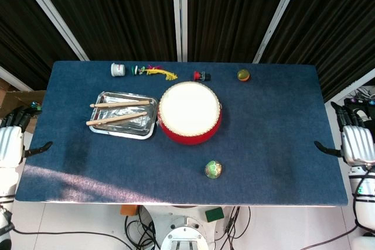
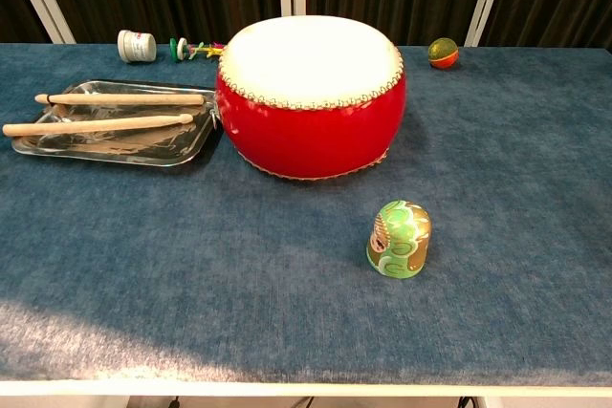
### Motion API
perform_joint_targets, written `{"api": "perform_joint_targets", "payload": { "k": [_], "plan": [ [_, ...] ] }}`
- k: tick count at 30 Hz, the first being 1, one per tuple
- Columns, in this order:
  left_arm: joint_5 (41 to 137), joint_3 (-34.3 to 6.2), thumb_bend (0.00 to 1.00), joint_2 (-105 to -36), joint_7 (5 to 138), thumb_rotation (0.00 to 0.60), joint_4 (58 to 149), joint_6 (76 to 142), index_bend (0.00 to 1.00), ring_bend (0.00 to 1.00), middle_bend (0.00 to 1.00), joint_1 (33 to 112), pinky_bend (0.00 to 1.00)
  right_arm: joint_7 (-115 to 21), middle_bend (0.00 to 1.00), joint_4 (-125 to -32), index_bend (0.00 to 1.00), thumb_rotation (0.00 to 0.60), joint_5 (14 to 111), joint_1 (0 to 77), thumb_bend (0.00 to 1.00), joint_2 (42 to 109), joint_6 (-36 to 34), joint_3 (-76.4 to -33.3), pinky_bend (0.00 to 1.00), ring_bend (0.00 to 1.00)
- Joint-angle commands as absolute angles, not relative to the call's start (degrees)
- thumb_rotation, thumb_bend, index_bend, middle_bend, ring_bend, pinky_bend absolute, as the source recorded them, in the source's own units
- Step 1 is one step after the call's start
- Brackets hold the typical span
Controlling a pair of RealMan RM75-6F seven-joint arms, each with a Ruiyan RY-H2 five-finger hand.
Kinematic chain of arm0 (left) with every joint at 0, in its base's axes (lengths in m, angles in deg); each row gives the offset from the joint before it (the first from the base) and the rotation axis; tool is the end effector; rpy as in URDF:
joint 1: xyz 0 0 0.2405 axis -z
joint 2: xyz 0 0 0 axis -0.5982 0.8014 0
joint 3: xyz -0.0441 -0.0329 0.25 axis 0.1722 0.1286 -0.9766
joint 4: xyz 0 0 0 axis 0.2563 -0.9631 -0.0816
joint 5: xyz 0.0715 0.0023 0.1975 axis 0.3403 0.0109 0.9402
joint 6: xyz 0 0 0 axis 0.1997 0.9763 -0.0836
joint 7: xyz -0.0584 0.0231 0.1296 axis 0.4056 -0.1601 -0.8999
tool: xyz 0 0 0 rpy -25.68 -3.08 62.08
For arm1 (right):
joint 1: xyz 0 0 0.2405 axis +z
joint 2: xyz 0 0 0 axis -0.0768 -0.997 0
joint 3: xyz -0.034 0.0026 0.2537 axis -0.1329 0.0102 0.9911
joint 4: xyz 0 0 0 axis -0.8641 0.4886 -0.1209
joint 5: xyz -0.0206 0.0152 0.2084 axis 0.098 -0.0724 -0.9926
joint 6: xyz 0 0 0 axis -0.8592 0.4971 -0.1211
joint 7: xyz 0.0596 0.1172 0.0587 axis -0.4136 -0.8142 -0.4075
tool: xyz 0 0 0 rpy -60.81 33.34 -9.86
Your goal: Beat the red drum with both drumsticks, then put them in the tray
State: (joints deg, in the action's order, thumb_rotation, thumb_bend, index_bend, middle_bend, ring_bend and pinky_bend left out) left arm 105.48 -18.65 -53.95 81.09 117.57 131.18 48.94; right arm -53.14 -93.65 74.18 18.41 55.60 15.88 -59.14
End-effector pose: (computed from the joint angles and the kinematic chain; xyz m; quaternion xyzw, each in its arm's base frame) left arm -0.3173 0.2260 0.1706 -0.5396 -0.3987 -0.4484 0.5906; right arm -0.3116 -0.2433 0.1795 0.5451 -0.4117 0.4297 0.5905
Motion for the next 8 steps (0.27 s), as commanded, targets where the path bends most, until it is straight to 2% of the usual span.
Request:
{"api": "perform_joint_targets", "payload": {
  "k": [1,8],
  "plan": [
    [109.0,-22.1,0.08,-53.0,78.4,0.600,121.7,134.0,0.25,0.12,0.21,45.7,0.15,-55.3,0.13,-92.9,0.00,0.600,77.0,13.8,0.15,56.5,20.8,-61.6,0.14,0.04],
    [111.4,-24.3,0.08,-53.8,74.1,0.600,125.4,137.0,0.25,0.12,0.21,41.9,0.15,-55.5,0.13,-92.3,0.00,0.600,79.6,10.5,0.15,57.7,23.1,-63.4,0.14,0.04]
  ]
}}
